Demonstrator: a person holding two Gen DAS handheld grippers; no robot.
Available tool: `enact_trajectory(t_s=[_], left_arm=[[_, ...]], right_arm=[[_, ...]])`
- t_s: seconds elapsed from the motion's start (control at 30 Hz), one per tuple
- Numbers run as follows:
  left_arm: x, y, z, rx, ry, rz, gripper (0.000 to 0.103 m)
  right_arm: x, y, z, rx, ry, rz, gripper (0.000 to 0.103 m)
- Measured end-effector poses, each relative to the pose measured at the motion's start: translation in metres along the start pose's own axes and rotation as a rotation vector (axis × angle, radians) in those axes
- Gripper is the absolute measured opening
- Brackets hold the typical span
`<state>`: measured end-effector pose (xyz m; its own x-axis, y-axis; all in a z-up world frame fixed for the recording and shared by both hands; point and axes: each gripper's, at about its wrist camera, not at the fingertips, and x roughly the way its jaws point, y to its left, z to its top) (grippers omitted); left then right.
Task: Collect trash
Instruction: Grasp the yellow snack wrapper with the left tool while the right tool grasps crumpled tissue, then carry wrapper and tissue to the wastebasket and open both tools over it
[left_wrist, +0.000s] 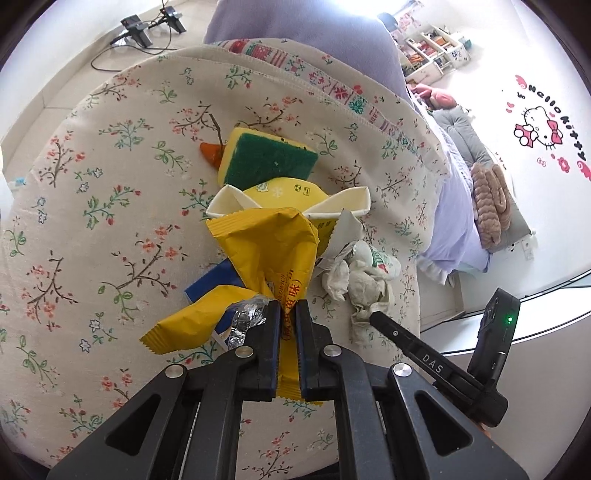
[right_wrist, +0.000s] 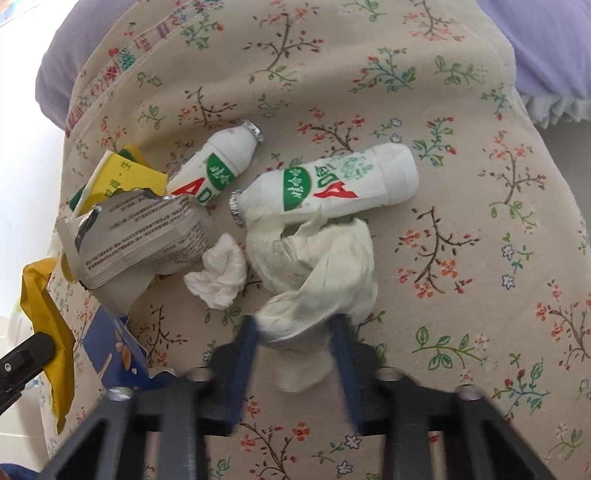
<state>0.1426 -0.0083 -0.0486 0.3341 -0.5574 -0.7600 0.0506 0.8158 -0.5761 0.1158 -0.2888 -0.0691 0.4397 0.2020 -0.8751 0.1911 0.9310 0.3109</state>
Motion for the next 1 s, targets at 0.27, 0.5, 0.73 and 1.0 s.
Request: enact_trajectory(t_s=[0.27,0.5,0.73,1.0], left_arm=[[-0.01,-0.001,-0.001,0.002,-0.022,-0.012,0.008],[-0.012,0.002,0.0,-0.001,-0.024,-0.01,0.008],[-0.022,0.008,0.004,-0.016,-0.042,-0.021,0.008],[-0.049,0.022,0.011,-0.046,-0.105,-0.023,0.008]], right_arm=[[-0.008,-0.007,0.0,0.046,-0.049,-0.025,0.023],[-0.005,-0.008,0.012,0.078,-0.092,-0.082,0.086],[-0.009,-0.007,0.009,0.053,-0.112,-0.068,0.025],[-0.03,-0.003,0.011,0.047,-0.21,-0.004,0.025]])
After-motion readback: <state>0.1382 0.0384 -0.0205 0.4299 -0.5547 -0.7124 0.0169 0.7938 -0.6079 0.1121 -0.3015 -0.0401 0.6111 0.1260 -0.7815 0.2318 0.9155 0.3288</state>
